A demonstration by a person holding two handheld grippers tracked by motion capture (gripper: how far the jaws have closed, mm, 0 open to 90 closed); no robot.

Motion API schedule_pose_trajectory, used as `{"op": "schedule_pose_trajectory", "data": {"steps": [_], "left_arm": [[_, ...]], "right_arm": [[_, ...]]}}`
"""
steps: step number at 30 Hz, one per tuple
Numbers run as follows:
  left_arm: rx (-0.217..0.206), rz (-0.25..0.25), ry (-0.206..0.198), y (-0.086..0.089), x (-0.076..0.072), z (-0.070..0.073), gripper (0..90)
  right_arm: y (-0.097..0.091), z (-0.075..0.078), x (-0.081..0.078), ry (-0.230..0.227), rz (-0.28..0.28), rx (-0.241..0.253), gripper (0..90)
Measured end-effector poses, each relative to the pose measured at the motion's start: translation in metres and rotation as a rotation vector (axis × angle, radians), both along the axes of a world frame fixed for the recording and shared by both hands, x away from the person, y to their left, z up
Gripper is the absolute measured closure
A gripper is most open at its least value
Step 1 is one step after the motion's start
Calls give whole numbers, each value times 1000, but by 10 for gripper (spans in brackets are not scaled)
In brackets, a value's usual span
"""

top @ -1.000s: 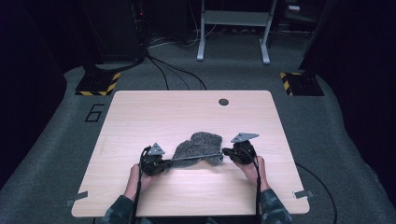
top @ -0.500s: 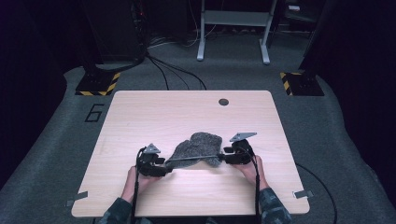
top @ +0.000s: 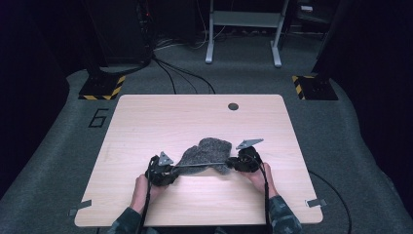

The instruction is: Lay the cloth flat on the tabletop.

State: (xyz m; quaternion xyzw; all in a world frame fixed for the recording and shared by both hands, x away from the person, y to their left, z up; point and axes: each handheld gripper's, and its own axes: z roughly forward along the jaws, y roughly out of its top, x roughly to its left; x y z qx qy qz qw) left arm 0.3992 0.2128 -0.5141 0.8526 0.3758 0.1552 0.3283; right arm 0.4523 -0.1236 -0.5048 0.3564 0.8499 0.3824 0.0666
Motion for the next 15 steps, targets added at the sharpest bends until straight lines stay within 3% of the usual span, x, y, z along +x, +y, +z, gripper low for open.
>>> {"op": "schedule_pose_trajectory", "data": {"steps": [1, 2, 7, 8, 10, 15], "left_arm": [[-8, 4, -4, 0, 0, -1, 721], [-14, 15, -9, 0, 1, -1, 794], [-41, 39, 4, 7, 6, -1, 845], [-15, 50, -8, 9, 8, 0, 849], [-23, 62, -8, 9, 9, 0, 851], [-11, 77, -68, 11, 9, 13, 853]], "right_arm": [[0, -1, 0, -8, 4, -5, 821], [-1, -1, -2, -9, -2, 1, 846], [-8, 6, -6, -40, -35, 24, 863], [-10, 8, -7, -51, -36, 28, 866], [-11, 11, -8, -63, -45, 29, 868], [-13, 24, -12, -120, -66, 40, 876]]}}
